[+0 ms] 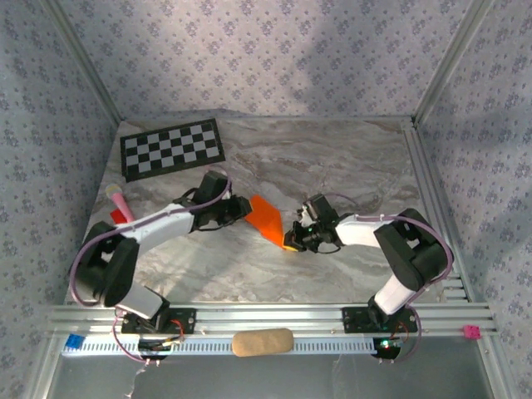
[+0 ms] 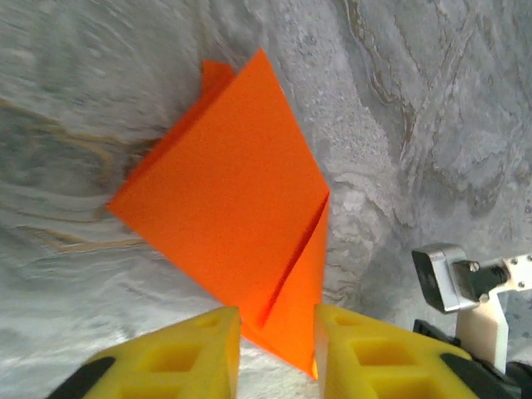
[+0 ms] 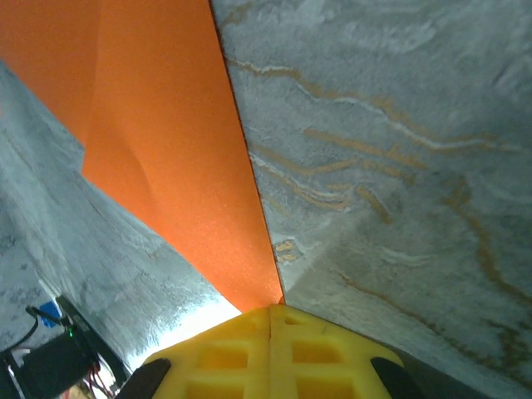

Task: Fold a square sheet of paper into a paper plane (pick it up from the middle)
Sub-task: Rotate the paper at the center of the table.

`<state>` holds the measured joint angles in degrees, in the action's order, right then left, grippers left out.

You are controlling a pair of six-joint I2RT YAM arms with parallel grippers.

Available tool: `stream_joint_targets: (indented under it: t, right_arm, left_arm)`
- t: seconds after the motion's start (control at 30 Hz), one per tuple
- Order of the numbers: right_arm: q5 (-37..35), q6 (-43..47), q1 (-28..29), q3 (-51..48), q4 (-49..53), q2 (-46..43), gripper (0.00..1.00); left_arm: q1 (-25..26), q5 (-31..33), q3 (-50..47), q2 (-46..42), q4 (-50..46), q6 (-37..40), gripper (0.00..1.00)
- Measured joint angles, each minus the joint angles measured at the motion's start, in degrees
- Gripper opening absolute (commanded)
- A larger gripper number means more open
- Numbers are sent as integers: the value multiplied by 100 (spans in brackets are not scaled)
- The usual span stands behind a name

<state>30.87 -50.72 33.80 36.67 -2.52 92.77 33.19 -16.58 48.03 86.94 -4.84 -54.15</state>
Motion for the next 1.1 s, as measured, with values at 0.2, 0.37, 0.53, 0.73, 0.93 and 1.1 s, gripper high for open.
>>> stream_joint_targets:
  t: [0.2, 0.37, 0.53, 0.73, 0.93, 1.1]
  right_arm:
    - [-267, -498, 162, -7, -35, -66, 1]
    - [-354, -717, 249, -11, -107, -68, 2]
    - [-400, -734, 251, -96, -140, -166, 3]
    - [-330, -625, 136, -225, -144, -404, 3]
    - [-81, -404, 103, -223, -177, -435, 2]
    - [-4, -282, 111, -175, -138, -168, 2]
  left_arm:
    - [173, -315, 450, 914, 256, -11, 20]
    - [186, -374, 616, 1528, 348, -85, 13]
    - [186, -337, 623, 1755, 293, -96, 11]
    - [184, -315, 619, 1755, 295, -79, 10]
    - [179, -313, 619, 1755, 291, -28, 10]
    - [179, -313, 629, 1755, 256, 17, 10]
